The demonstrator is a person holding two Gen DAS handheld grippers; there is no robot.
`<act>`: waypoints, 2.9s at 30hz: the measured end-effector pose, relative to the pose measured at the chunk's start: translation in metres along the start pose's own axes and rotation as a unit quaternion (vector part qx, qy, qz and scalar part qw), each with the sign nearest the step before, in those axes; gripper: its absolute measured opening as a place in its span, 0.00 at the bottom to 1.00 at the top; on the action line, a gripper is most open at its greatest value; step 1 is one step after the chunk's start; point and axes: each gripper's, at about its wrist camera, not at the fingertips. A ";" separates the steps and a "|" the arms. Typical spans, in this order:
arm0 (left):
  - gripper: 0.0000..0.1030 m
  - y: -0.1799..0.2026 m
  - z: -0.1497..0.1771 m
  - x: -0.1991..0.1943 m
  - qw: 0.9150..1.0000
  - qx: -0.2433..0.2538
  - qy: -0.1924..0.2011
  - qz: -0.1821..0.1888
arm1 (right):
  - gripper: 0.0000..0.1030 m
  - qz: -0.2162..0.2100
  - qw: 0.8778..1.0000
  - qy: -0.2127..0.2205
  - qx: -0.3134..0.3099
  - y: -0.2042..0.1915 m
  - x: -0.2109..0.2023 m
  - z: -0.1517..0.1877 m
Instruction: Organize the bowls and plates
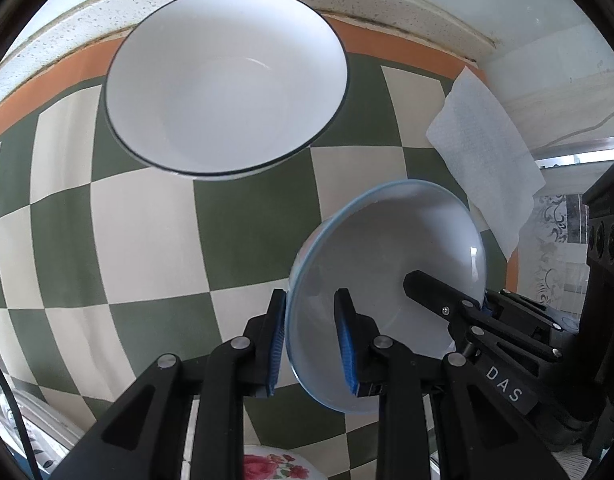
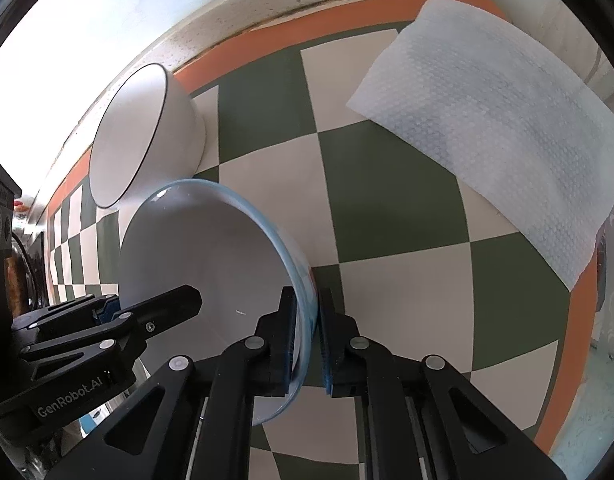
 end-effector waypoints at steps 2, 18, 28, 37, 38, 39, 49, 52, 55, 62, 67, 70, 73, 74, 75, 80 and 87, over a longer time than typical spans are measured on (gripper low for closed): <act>0.21 0.002 0.001 -0.001 1.000 0.002 0.003 -0.003 | 0.12 -0.001 1.000 0.001 -0.002 -0.003 0.000 0.004; 0.21 0.020 0.029 -0.062 0.999 0.023 0.047 -0.013 | 0.12 -0.028 0.999 0.021 -0.011 -0.016 -0.052 0.028; 0.21 0.015 0.089 -0.099 0.998 0.030 0.053 0.000 | 0.12 -0.029 0.998 0.039 -0.031 -0.038 -0.099 0.092; 0.21 -0.005 0.145 -0.096 0.999 0.022 0.031 -0.003 | 0.12 -0.037 0.999 0.015 -0.037 -0.055 -0.088 0.156; 0.21 -0.008 0.151 -0.096 0.999 0.019 0.028 -0.002 | 0.12 -0.037 0.999 0.010 -0.037 -0.056 -0.083 0.160; 0.21 -0.013 0.156 -0.091 1.000 0.012 0.021 0.002 | 0.12 -0.036 0.999 0.004 -0.037 -0.057 -0.077 0.166; 0.21 -0.019 0.174 -0.064 1.000 0.007 -0.013 0.007 | 0.12 -0.020 0.999 -0.028 -0.038 -0.052 -0.037 0.186; 0.21 -0.017 0.176 -0.057 1.000 0.009 -0.019 0.004 | 0.12 -0.014 0.999 -0.035 -0.037 -0.049 -0.030 0.188; 0.21 -0.018 0.177 -0.054 1.000 0.011 -0.021 -0.005 | 0.14 -0.016 0.999 -0.036 -0.036 -0.048 -0.027 0.187; 0.21 -0.021 0.178 -0.056 1.000 0.006 -0.020 -0.004 | 0.15 -0.007 0.998 -0.036 -0.047 -0.056 -0.026 0.184; 0.21 -0.022 0.179 -0.065 1.000 0.004 -0.012 -0.002 | 0.15 -0.006 0.998 -0.038 -0.046 -0.055 -0.028 0.184; 0.21 -0.022 0.180 -0.067 1.000 0.005 -0.010 -0.015 | 0.15 -0.008 0.998 -0.040 -0.040 -0.053 -0.031 0.183; 0.21 -0.023 0.181 -0.065 1.000 0.003 -0.012 -0.016 | 0.15 -0.009 0.999 -0.032 -0.041 -0.051 -0.036 0.182; 0.21 -0.022 0.181 -0.064 1.000 0.003 -0.012 -0.018 | 0.15 -0.010 0.998 -0.034 -0.041 -0.051 -0.037 0.182; 0.21 -0.022 0.182 -0.063 1.000 0.003 -0.012 -0.018 | 0.15 -0.009 0.998 -0.036 -0.046 -0.052 -0.037 0.183; 0.21 -0.019 0.182 -0.061 1.000 0.002 -0.015 -0.019 | 0.15 -0.017 0.998 -0.042 -0.053 -0.058 -0.037 0.183; 0.21 -0.021 0.185 -0.085 1.000 -0.008 0.010 -0.023 | 0.15 -0.019 0.997 -0.042 -0.059 -0.058 -0.038 0.182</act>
Point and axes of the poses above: each gripper's, at about its wrist camera, not at the fingertips, and x roughly the way its jaws point, y to its right, z to its underside, and after that the axes turned 13 degrees about x, right-handed
